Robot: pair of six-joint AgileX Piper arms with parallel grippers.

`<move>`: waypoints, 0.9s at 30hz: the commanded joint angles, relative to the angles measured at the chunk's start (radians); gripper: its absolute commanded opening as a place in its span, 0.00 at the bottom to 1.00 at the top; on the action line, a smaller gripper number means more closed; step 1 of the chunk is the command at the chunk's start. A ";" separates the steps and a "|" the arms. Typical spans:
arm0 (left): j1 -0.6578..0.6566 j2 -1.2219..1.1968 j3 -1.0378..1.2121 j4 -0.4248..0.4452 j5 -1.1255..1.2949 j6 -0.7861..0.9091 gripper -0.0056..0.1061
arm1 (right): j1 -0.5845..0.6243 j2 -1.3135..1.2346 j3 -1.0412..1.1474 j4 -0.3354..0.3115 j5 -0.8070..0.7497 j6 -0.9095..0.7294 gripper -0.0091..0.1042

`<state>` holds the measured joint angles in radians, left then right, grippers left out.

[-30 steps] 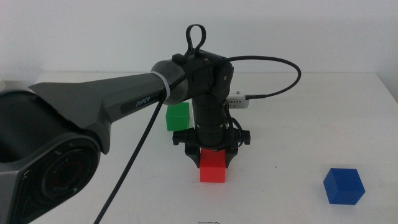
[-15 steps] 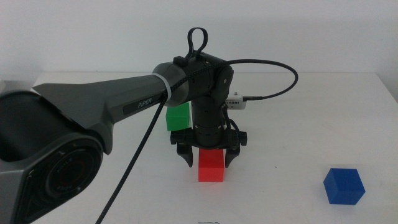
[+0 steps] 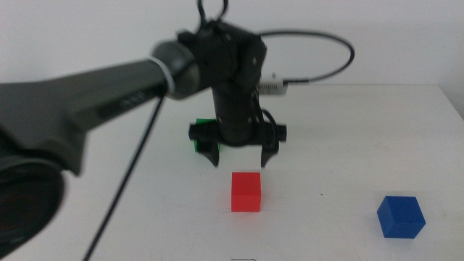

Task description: Stack red cubes first, then green, then blue cubes in a specific spot.

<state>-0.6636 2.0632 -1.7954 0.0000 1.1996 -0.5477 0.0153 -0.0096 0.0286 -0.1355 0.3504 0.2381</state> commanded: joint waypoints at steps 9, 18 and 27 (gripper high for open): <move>0.034 -0.198 -0.052 0.141 0.033 -0.005 0.89 | 0.003 -0.023 -0.026 -0.016 -0.077 -0.009 0.83; 0.166 -0.174 -0.070 0.079 -0.040 0.119 0.89 | 0.003 -0.023 -0.026 -0.016 -0.077 -0.009 0.83; 0.231 -0.015 -0.210 0.015 -0.066 0.233 0.89 | 0.003 -0.023 -0.026 -0.016 -0.077 -0.009 0.83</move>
<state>-0.4364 2.0788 -1.9470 0.0276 1.1647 -0.3311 0.0153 -0.0096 0.0286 -0.1355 0.3494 0.2381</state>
